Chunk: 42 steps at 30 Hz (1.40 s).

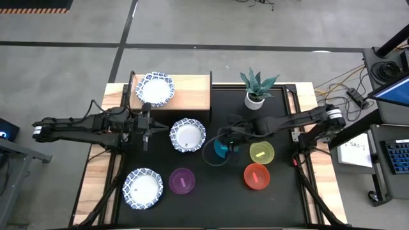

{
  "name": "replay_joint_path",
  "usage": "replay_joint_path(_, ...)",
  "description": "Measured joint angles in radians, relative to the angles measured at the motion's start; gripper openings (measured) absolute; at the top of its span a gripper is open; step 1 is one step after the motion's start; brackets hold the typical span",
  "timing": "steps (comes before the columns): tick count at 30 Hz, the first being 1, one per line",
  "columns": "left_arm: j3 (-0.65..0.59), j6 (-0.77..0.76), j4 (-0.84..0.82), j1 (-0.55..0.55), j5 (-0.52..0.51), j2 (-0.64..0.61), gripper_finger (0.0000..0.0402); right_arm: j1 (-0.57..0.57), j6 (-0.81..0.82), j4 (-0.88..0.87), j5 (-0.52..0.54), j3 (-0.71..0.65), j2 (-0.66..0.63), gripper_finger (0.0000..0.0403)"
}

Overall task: Place and stack bowls onto a shelf
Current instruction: Put the small blue bowl on the shelf

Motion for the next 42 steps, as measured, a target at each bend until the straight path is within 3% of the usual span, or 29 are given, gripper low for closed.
replay_joint_path(9, 0.04, 0.002, -0.066, 0.0, -0.001, -0.033, 0.0, -0.043, 0.048, -0.031, -0.034, 0.006, 0.075, 0.0024)
replay_joint_path(12, 0.04, -0.012, -0.075, 0.0, -0.001, -0.049, 0.0, -0.071, 0.069, -0.033, -0.078, 0.006, 0.096, 0.0047)
replay_joint_path(27, 0.04, -0.024, -0.116, 0.0, -0.001, -0.086, 0.0, -0.141, -0.014, -0.031, -0.071, 0.004, 0.215, 0.0184)
replay_joint_path(42, 0.04, -0.025, -0.124, 0.0, -0.001, -0.086, 0.0, -0.154, -0.107, -0.014, -0.07, -0.001, 0.264, 0.0194)
